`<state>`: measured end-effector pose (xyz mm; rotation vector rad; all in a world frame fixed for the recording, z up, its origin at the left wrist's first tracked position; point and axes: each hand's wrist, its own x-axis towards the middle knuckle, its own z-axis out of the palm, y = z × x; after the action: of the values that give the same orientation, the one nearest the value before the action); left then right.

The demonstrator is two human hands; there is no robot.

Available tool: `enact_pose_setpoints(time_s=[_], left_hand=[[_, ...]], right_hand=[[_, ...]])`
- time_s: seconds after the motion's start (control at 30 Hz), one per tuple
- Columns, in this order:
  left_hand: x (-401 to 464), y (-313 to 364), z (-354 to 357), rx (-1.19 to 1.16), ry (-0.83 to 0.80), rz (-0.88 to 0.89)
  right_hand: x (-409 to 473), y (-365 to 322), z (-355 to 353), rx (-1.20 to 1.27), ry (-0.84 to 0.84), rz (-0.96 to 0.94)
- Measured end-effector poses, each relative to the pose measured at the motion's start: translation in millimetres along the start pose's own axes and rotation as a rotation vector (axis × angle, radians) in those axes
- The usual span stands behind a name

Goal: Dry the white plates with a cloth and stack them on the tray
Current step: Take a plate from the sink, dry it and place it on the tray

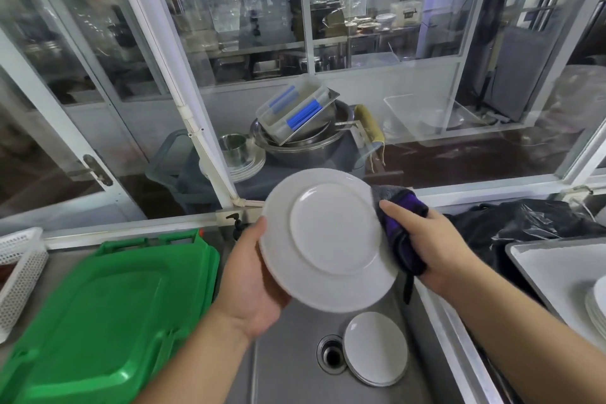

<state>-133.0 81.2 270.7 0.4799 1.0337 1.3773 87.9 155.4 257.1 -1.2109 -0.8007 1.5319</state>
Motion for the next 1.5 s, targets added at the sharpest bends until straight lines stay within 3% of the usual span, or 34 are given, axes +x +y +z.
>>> enact_pose_setpoints(time_s=[0.2,0.6,0.73,0.83,1.2,1.5], left_hand=[[3,11,-7,0.176,-0.048,-0.054],[-5,-12,26,0.004,0.035,0.123],[-7,-23,47,-0.073,0.065,0.172],[-10,-29,51,-0.09,-0.007,0.126],[-6,2,5,-0.058,-0.213,-0.032],[-10,-18,22,-0.229,-0.109,0.106]], right_hand=[[2,-19,3,-0.14,-0.133,-0.131],[-10,2,18,0.12,0.155,-0.049],[-22,30,30,0.326,0.159,0.071],[-26,35,33,0.404,0.153,0.097],[-7,-16,-3,0.135,0.066,0.007],[-18,6,22,0.26,0.153,0.043]])
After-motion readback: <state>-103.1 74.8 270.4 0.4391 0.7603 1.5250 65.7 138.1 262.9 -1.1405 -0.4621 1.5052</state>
